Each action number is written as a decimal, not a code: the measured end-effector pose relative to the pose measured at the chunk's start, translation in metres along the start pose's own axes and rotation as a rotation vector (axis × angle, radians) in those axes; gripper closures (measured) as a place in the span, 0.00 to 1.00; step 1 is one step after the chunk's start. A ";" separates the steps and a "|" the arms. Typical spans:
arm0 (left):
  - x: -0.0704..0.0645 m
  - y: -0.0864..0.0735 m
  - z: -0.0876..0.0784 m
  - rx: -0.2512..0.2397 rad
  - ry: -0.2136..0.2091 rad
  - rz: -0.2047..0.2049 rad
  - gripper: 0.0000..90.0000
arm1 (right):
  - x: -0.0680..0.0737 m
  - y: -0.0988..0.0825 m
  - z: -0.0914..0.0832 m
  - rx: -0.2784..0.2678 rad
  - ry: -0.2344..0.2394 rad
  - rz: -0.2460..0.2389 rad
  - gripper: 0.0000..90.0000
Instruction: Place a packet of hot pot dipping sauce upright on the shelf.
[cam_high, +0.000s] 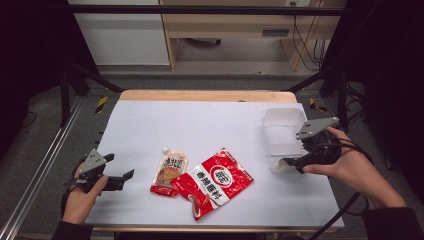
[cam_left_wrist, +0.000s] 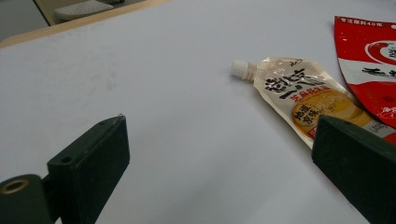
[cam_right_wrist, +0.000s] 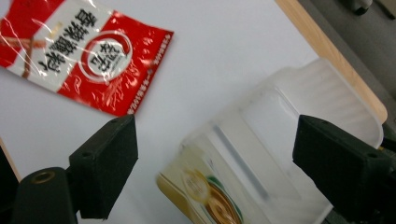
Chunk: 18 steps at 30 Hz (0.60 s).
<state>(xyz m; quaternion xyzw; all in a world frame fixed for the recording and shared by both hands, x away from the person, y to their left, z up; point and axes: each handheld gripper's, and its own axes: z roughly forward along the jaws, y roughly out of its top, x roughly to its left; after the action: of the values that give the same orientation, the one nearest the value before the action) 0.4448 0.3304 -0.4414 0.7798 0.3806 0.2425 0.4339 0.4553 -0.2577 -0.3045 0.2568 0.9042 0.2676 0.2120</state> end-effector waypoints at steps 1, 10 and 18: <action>0.000 0.000 0.000 0.002 -0.001 0.003 0.04 | 0.003 0.004 0.000 -0.004 -0.005 -0.003 0.15; -0.002 0.001 0.001 0.014 -0.009 0.011 0.04 | 0.042 0.041 0.008 -0.086 -0.027 -0.043 0.13; -0.006 0.002 0.002 0.032 -0.017 0.026 0.04 | 0.073 0.066 0.028 -0.156 -0.029 -0.075 0.16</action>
<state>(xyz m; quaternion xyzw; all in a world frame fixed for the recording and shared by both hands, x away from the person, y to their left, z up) 0.4432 0.3245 -0.4409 0.7937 0.3704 0.2354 0.4213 0.4367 -0.1571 -0.3049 0.2093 0.8864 0.3251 0.2545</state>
